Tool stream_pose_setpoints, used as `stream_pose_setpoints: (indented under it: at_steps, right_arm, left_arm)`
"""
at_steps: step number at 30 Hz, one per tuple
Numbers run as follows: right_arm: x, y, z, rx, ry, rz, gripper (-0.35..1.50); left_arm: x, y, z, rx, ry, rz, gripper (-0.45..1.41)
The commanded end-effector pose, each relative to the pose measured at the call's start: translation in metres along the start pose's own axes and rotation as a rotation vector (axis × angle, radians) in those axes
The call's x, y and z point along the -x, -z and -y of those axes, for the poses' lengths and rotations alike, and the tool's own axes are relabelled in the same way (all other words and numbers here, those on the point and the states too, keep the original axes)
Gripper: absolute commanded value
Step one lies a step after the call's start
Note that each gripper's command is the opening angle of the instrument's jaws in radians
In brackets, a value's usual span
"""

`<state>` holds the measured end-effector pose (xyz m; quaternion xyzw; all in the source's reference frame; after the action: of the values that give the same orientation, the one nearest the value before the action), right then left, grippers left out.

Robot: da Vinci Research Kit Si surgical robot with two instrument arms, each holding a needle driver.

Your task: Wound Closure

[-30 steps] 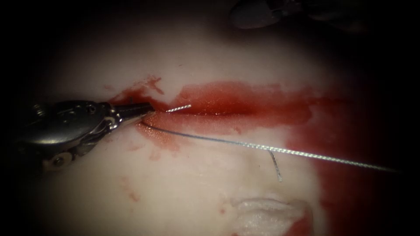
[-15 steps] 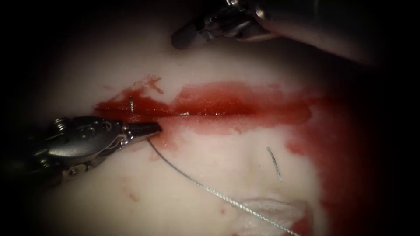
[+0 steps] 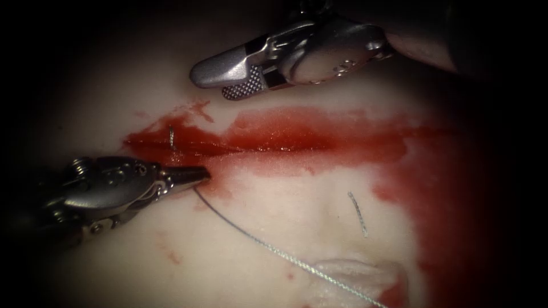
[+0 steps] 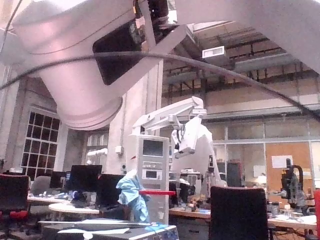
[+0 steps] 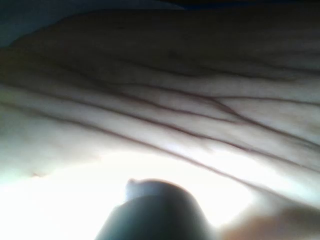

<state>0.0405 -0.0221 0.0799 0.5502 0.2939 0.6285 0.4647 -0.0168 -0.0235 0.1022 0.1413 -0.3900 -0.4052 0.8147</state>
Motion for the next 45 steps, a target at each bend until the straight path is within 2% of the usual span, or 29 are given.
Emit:
stream_pose_setpoints:
  at_steps: [1, 7, 12, 14, 19, 21, 22, 24, 25, 34, 45]
  right_arm:
    - [-0.0009, -0.0006, 0.0001, -0.003, 0.006, -0.005, 0.73]
    - [-0.0018, -0.0027, -0.0025, -0.010, 0.014, -0.037, 0.78]
    - [-0.0026, -0.0044, -0.0040, 0.000, 0.032, -0.062, 0.54]
    - [-0.0027, -0.0047, -0.0042, 0.002, 0.034, -0.059, 0.54]
    - [-0.0023, -0.0051, -0.0044, 0.001, 0.040, -0.026, 0.37]
    - [-0.0021, -0.0051, -0.0044, 0.002, 0.040, -0.012, 0.44]
    - [-0.0018, -0.0052, -0.0043, 0.002, 0.041, 0.029, 0.64]
    - [-0.0017, -0.0053, -0.0042, 0.002, 0.041, 0.037, 0.66]
    - [-0.0010, -0.0056, -0.0041, 0.003, 0.046, 0.058, 0.76]
    - [0.0005, -0.0064, -0.0046, 0.008, 0.062, 0.086, 0.76]
    - [0.0004, -0.0073, -0.0055, 0.015, 0.072, 0.082, 0.66]
  left_arm:
    - [0.0012, -0.0004, -0.0002, 0.001, -0.004, 0.004, -0.45]
    - [0.0011, -0.0003, -0.0002, 0.002, -0.004, -0.005, -0.45]
    - [0.0011, -0.0002, -0.0001, 0.001, -0.004, -0.005, -0.45]
    - [0.0011, -0.0002, -0.0001, 0.001, -0.004, -0.005, -0.45]
    - [0.0012, -0.0002, -0.0001, -0.001, -0.003, -0.006, -0.45]
    - [0.0012, -0.0002, -0.0001, -0.001, -0.003, -0.006, -0.45]
    - [0.0012, -0.0002, -0.0001, -0.001, -0.003, -0.006, -0.45]
    - [0.0013, -0.0002, -0.0001, -0.002, -0.003, -0.006, -0.45]
    - [0.0013, -0.0001, -0.0001, -0.002, -0.003, -0.006, -0.45]
    - [0.0013, -0.0001, -0.0001, -0.003, 0.003, -0.006, -0.45]
    - [0.0014, -0.0001, -0.0001, -0.004, 0.009, -0.006, -0.45]
